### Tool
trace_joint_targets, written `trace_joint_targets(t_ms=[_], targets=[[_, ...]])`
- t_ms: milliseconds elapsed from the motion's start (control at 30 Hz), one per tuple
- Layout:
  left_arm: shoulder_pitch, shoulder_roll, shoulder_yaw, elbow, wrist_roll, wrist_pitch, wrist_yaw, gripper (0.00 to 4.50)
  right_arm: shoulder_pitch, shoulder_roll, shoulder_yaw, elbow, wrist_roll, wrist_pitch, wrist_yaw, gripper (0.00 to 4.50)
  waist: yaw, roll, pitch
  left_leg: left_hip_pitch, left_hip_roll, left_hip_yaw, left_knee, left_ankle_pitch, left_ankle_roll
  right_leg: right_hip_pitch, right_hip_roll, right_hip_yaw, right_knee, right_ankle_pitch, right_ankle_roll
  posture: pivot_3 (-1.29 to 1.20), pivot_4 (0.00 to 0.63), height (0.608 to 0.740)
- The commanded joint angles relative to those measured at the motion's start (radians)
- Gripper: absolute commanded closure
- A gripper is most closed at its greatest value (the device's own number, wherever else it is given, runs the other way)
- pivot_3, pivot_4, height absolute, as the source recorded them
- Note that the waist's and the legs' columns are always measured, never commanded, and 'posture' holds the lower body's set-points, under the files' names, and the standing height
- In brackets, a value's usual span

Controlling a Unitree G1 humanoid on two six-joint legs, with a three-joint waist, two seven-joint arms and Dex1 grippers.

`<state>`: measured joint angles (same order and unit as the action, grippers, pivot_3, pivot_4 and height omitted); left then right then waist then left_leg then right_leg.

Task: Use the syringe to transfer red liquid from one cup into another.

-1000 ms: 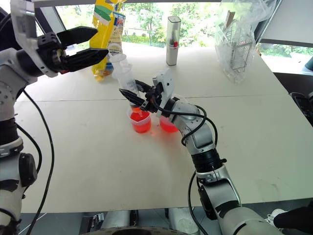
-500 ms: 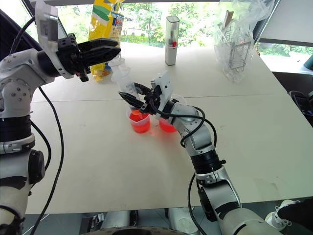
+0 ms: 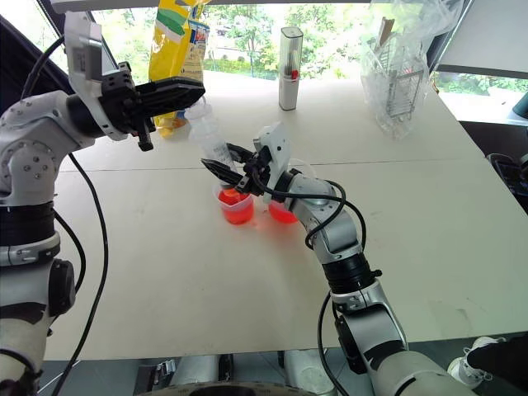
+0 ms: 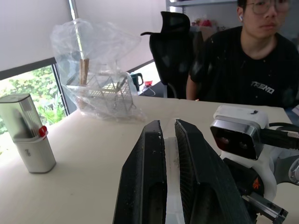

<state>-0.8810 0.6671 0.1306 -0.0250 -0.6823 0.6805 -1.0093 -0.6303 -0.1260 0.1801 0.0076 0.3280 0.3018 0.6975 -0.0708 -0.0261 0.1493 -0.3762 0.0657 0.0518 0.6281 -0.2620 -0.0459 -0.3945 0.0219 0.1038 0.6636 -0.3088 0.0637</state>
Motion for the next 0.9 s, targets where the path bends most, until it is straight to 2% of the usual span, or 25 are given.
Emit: trace_joint_targets(t_ms=[33, 900], targets=[[0.017, 0.01, -0.039, -0.031, 0.028, -0.009, -0.015, 4.47, -0.072, 0.011, -0.043, -0.061, 0.031, -0.018, -0.009, 3.13, 0.0, 0.0, 0.0, 0.0, 0.0, 0.0, 0.0, 0.0, 0.0, 0.0, 0.0, 0.0, 0.0, 0.0, 0.0, 0.0, 0.15, 0.74], [0.081, -0.004, -0.091, -0.036, 0.084, -0.059, -0.028, 4.47, -0.164, 0.014, -0.101, -0.064, 0.07, 0.036, -0.04, 3.13, 0.0, 0.0, 0.0, 0.0, 0.0, 0.0, 0.0, 0.0, 0.0, 0.0, 0.0, 0.0, 0.0, 0.0, 0.0, 0.0, 0.15, 0.74]])
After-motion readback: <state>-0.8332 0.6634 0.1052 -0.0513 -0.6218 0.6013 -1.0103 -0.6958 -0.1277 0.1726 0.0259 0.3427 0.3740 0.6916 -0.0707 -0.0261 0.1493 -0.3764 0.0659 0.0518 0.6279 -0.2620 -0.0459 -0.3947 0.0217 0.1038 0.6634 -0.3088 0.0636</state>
